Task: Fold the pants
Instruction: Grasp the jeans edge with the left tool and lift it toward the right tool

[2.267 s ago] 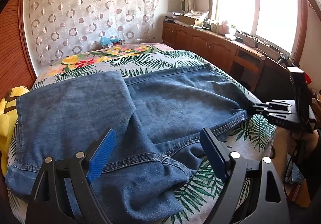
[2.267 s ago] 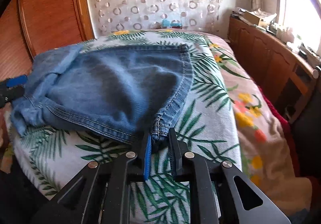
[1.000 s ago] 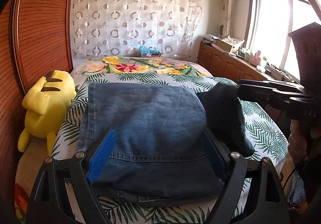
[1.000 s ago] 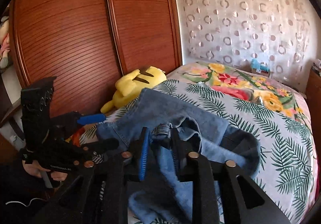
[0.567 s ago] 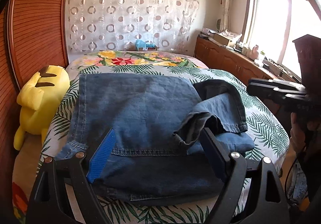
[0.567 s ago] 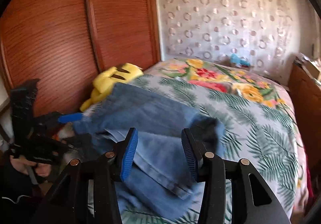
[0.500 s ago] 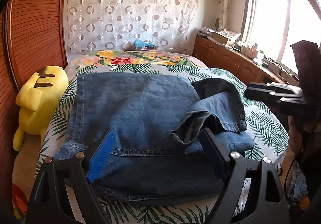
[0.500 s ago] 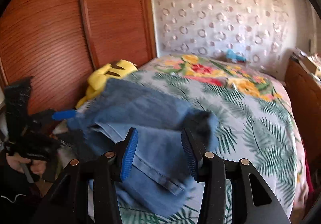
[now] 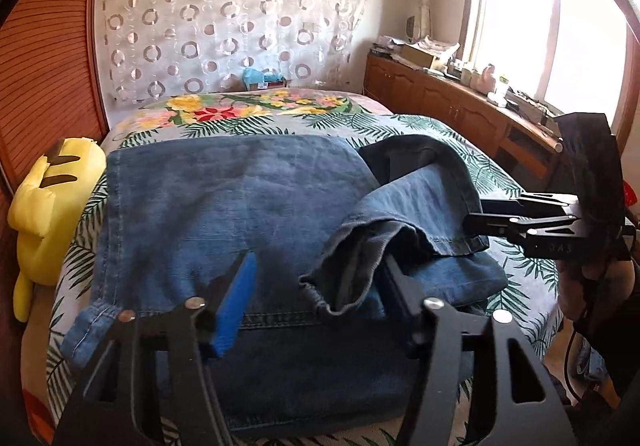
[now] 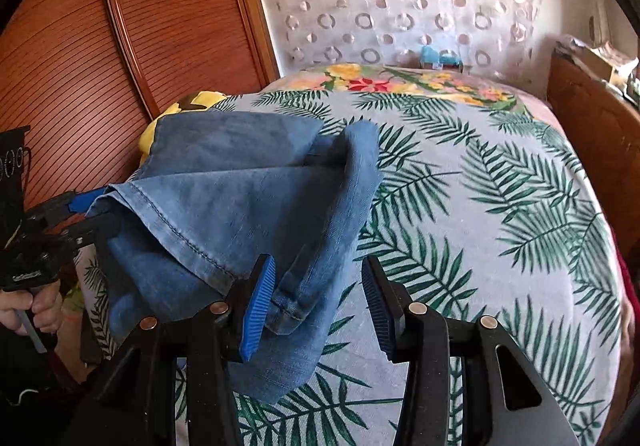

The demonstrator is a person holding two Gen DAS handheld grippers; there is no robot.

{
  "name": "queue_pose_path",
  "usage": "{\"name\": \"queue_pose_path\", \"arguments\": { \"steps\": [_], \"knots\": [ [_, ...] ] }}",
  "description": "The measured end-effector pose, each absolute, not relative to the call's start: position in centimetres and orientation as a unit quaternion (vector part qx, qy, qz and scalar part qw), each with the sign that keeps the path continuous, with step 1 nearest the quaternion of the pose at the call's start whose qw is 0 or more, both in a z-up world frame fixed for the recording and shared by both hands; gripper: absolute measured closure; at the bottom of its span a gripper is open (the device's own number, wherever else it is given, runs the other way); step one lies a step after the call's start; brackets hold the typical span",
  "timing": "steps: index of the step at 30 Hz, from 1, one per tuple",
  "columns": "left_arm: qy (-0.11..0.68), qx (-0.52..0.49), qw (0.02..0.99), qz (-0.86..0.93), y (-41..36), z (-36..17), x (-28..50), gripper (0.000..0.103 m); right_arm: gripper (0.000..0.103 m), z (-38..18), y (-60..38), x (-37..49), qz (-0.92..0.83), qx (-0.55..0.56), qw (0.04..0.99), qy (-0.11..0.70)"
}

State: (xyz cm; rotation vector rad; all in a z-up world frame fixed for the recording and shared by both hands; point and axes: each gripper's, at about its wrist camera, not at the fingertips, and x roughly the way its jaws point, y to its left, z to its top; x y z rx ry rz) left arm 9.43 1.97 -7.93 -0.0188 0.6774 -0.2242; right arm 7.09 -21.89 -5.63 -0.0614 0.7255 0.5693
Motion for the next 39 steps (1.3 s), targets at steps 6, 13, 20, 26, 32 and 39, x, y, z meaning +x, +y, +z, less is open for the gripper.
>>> {"name": "queue_pose_path", "arguments": {
  "steps": [6,13,20,26,32,39],
  "knots": [
    [0.344,-0.01,0.931,-0.123,1.9,-8.5,10.3,0.069,0.058,-6.2,-20.5,7.6,0.289,-0.016,0.883,0.37],
    [0.335,-0.005,0.932,-0.14,1.2,-7.0,9.6,0.092,0.099,-3.3,-19.8,7.4,0.317,-0.026,0.885,0.339],
    [0.273,-0.003,0.949,-0.159,0.7,-1.2,6.3,0.094,0.1,4.4,-19.9,6.0,0.327,-0.044,0.908,0.259],
    [0.235,-0.001,0.959,-0.16,1.2,2.5,4.2,0.094,0.1,9.8,-18.3,5.1,0.346,-0.055,0.913,0.207],
    [0.232,-0.002,0.964,-0.131,3.4,2.8,3.5,0.094,0.1,10.4,-15.8,6.4,0.366,-0.074,0.906,0.201],
    [0.257,-0.027,0.961,-0.099,6.7,-0.1,3.4,0.094,0.1,7.6,-11.2,12.8,0.388,-0.091,0.891,0.217]
  ]
}}
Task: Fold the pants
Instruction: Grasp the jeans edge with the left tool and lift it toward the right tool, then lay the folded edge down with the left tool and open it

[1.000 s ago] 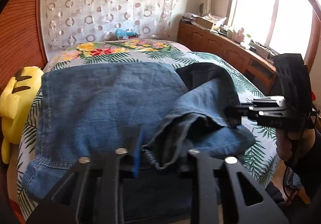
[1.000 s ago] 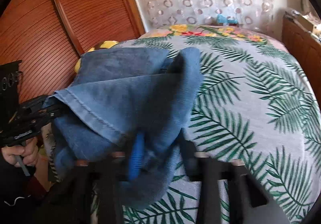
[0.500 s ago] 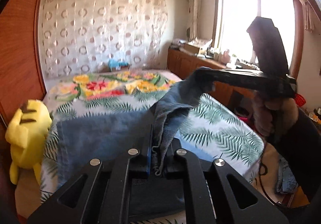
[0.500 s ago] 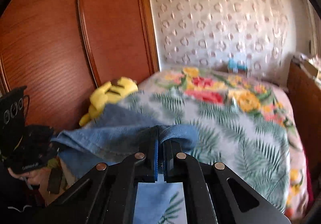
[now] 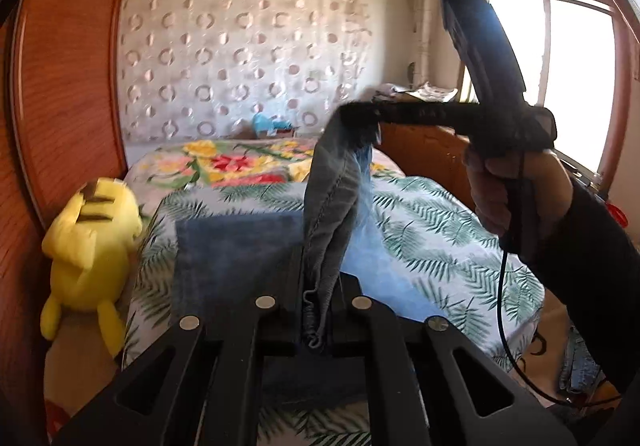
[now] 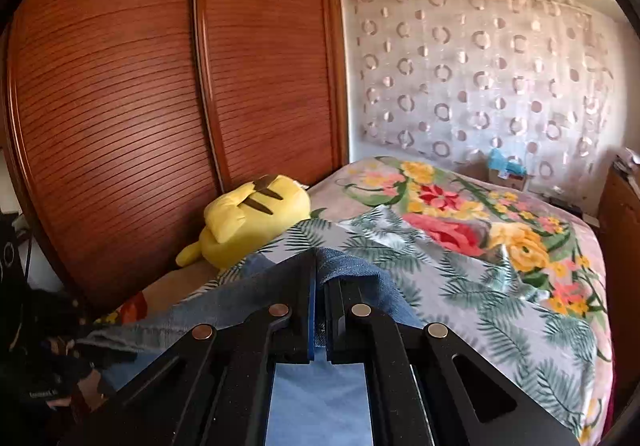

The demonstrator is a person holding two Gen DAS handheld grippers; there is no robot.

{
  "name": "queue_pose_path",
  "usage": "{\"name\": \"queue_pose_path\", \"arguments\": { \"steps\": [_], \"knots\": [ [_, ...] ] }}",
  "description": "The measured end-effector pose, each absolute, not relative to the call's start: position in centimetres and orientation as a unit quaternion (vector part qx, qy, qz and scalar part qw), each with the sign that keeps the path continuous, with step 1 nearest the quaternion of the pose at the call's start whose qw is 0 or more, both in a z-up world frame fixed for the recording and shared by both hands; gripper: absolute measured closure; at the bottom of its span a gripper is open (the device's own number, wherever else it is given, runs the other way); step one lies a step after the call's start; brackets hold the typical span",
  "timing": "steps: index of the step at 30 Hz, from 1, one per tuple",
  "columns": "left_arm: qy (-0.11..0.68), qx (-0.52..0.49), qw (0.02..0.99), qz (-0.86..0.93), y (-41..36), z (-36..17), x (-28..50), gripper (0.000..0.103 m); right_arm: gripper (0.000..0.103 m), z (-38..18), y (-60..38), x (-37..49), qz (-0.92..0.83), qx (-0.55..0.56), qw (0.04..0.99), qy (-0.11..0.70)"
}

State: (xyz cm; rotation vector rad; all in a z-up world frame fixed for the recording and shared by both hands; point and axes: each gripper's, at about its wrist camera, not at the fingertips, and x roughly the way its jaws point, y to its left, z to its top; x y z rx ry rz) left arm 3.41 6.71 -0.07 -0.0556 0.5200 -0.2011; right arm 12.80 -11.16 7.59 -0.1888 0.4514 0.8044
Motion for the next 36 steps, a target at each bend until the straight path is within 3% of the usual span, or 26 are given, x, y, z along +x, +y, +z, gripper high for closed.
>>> {"name": "queue_pose_path", "arguments": {
  "steps": [23,25,30,33,36],
  "knots": [
    [0.348,-0.06,0.934,-0.051,10.9,-9.6,4.6,0.094,0.1,2.6,1.4,19.5,0.378,-0.173,0.848,0.329],
    [0.355,-0.059,0.932,-0.048,10.8,-9.9,4.7,0.088,0.1,2.6,1.5,19.5,0.377,-0.175,0.847,0.33],
    [0.356,-0.068,0.931,-0.049,10.8,-9.9,4.6,0.057,0.099,2.8,1.1,19.6,0.38,-0.164,0.85,0.327],
    [0.357,-0.07,0.93,-0.048,11.0,-9.9,4.7,0.057,0.096,2.4,0.5,19.5,0.386,-0.154,0.851,0.322],
    [0.36,-0.068,0.929,-0.043,11.2,-10.1,5.0,0.057,0.086,2.1,-0.2,19.2,0.384,-0.152,0.854,0.315]
  ]
}}
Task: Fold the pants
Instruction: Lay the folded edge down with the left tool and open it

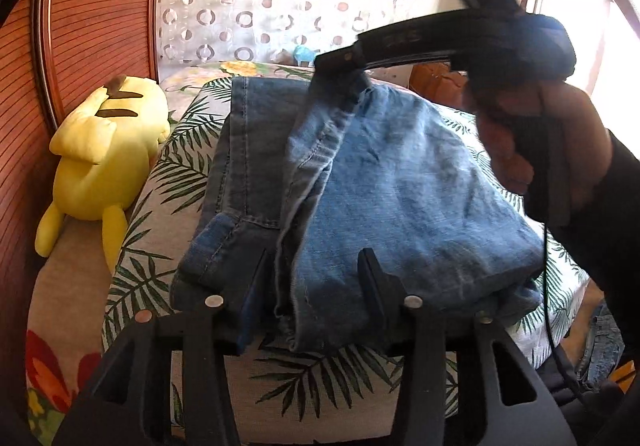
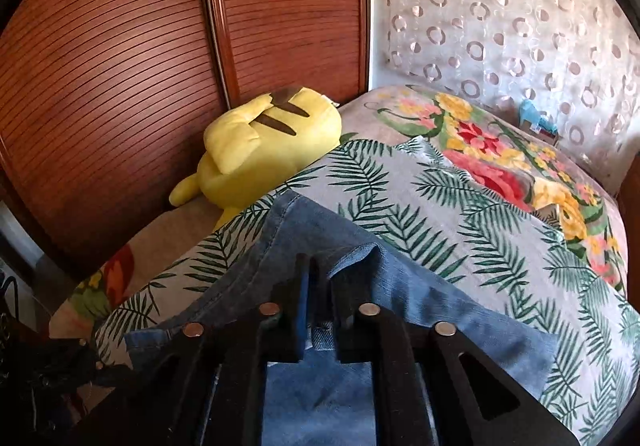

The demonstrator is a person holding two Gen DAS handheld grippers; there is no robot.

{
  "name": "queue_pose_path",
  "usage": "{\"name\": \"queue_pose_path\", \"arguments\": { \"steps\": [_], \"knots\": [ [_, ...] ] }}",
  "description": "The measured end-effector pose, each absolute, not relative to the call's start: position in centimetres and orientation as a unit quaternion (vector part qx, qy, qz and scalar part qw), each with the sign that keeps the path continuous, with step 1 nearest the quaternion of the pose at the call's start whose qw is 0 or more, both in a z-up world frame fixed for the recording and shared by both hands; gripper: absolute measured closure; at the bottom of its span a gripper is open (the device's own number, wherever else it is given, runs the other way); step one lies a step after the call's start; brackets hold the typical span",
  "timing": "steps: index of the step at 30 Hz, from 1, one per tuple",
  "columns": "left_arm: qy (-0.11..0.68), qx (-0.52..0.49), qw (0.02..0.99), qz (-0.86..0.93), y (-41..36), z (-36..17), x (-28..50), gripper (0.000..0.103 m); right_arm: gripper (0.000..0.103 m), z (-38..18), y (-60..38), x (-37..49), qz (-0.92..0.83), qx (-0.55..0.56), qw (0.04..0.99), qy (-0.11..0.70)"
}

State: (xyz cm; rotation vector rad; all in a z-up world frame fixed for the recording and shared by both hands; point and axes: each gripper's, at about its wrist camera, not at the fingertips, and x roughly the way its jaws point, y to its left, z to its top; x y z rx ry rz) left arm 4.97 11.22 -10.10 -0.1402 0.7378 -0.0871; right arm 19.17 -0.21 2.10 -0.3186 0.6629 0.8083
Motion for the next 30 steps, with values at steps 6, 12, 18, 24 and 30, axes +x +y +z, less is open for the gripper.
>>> {"name": "queue_pose_path", "arguments": {
  "steps": [6,12,18,24,30],
  "knots": [
    [0.358,-0.07,0.931,-0.031,11.4,-10.0,5.0,0.057,0.054,2.6,-2.8,18.1,0.39,-0.139,0.86,0.3],
    [0.351,-0.068,0.933,-0.029,11.7,-9.6,4.7,0.057,0.054,1.8,-6.8,16.4,0.375,-0.142,0.868,0.291],
    [0.345,-0.071,0.935,-0.024,11.8,-9.1,4.4,0.057,0.054,-1.2,-11.3,14.9,0.336,-0.148,0.877,0.31],
    [0.346,-0.074,0.935,-0.026,11.9,-9.0,4.8,0.049,0.054,-3.7,-15.1,13.9,0.306,-0.121,0.883,0.334],
    [0.337,-0.075,0.938,-0.036,11.5,-8.2,5.0,0.018,0.054,-4.8,-16.6,12.7,0.297,-0.102,0.885,0.342]
  ]
}}
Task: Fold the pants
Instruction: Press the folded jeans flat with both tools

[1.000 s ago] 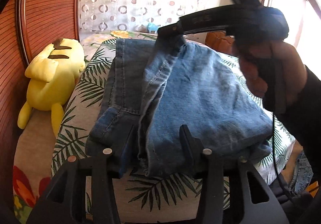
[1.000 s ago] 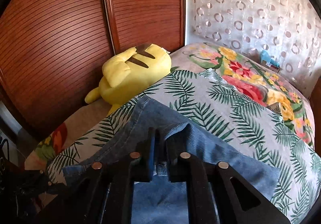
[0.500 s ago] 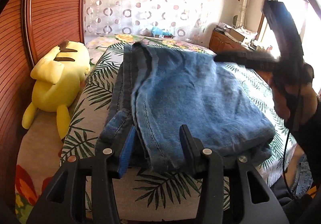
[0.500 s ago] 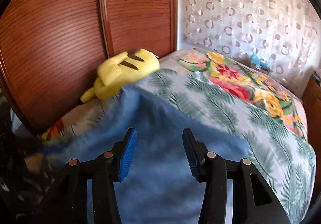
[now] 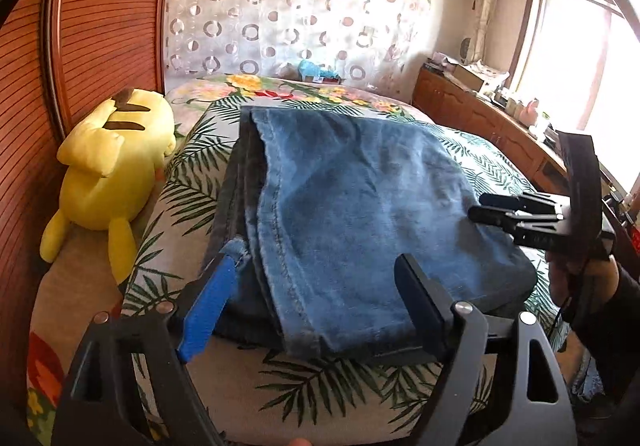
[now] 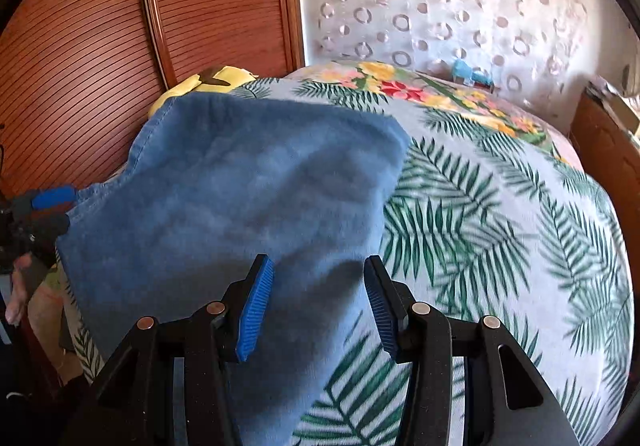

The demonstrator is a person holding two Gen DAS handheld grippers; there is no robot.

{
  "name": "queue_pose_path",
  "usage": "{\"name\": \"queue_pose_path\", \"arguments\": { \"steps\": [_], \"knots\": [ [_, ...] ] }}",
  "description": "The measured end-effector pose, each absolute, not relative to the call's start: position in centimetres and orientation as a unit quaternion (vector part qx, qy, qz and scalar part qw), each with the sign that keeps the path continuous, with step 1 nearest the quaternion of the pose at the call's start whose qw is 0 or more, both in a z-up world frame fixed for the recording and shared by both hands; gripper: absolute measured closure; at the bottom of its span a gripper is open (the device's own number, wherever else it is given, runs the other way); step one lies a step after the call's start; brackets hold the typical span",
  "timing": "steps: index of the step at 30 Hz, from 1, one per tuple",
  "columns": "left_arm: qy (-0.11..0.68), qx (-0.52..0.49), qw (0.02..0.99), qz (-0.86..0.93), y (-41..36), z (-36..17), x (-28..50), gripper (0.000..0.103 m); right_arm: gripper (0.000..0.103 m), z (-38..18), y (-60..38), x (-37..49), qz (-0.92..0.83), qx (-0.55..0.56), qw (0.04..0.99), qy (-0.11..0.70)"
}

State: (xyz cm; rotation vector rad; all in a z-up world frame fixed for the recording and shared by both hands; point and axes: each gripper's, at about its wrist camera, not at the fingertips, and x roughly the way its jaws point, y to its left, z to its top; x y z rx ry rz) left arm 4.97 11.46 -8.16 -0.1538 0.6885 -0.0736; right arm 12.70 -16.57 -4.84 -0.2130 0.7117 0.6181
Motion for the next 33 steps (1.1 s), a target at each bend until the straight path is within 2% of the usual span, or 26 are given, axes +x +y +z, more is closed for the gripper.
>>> {"name": "queue_pose_path", "arguments": {
  "steps": [12,33],
  "knots": [
    [0.339,-0.046,0.939,-0.039,9.6,-7.6,6.1,0.017,0.053,-6.2,-17.9,9.5,0.299,-0.091,0.886,0.341],
    [0.383,-0.021,0.922,-0.044,5.9,-11.1,7.7,0.018,0.051,-6.4,-18.1,10.2,0.305,-0.068,0.883,0.351]
  ]
}}
